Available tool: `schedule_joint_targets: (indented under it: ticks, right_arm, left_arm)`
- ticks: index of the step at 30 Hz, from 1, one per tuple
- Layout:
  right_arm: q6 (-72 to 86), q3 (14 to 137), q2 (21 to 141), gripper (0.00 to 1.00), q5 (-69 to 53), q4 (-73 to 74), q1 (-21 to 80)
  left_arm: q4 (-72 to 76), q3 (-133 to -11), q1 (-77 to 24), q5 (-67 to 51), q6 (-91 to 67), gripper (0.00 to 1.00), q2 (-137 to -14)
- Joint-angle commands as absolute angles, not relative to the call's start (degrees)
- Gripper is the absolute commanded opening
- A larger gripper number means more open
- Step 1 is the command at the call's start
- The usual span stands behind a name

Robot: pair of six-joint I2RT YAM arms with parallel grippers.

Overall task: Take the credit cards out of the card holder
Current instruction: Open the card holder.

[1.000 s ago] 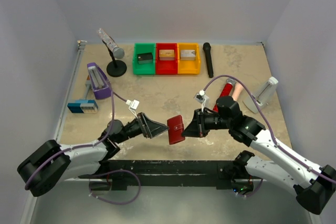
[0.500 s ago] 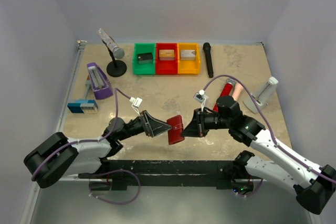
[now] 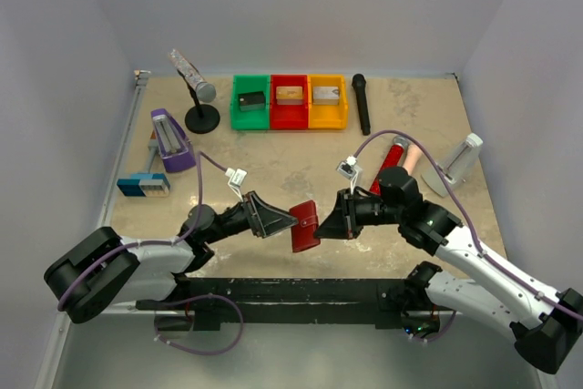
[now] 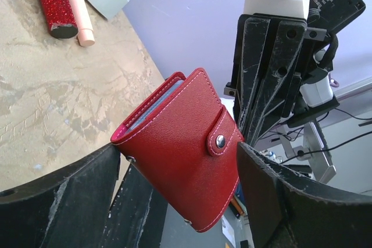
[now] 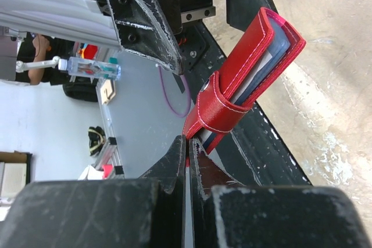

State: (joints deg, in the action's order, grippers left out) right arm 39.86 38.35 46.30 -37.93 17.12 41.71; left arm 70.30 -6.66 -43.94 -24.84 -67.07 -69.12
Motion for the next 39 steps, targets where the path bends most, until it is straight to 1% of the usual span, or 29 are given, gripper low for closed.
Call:
schedule_joint_targets:
  ticks: [1,6,9,11,13,19,30,33,39]
  right_arm:
    - [40.1,40.5,44.9,0.0,-39.9,13.7,42.0]
    - [40.2,40.1,44.8,0.0,-39.8,13.5,42.1]
    - [40.1,39.9,45.1,0.0,-39.6,13.4,42.1]
    - [39.9,39.9,45.2,0.0,-39.6,13.7,42.1]
    - [39.7,39.8,45.2,0.0,-39.4,13.8,42.0]
    - [39.6,39.3,45.0,0.0,-39.2,13.8,42.0]
    - [39.5,38.8,45.3,0.0,-39.1,13.8,42.0]
    - [39.5,38.8,45.3,0.0,-39.0,13.8,42.0]
    - [39.5,39.1,45.2,0.0,-39.2,13.8,42.0]
  left_arm:
    - [79.8,-6.6,-44.2,-26.4,-68.4,0.83,-69.2]
    - [83.9,-6.6,-44.2,-27.7,-70.0,0.77,-70.0]
    - [86.3,-6.3,-44.2,-28.1,-70.9,0.69,-70.6]
    - [87.3,-6.0,-44.2,-28.1,-71.3,0.61,-70.7]
    - [88.2,-5.6,-44.2,-28.0,-71.5,0.58,-70.5]
    - [88.3,-5.0,-44.2,-27.7,-71.7,0.59,-67.9]
    - [80.8,-7.0,-44.2,-28.1,-70.1,0.59,-60.2]
    - [78.9,-7.2,-44.2,-28.2,-69.5,0.57,-59.0]
    - [78.0,-6.9,-44.2,-28.2,-69.3,0.5,-58.7]
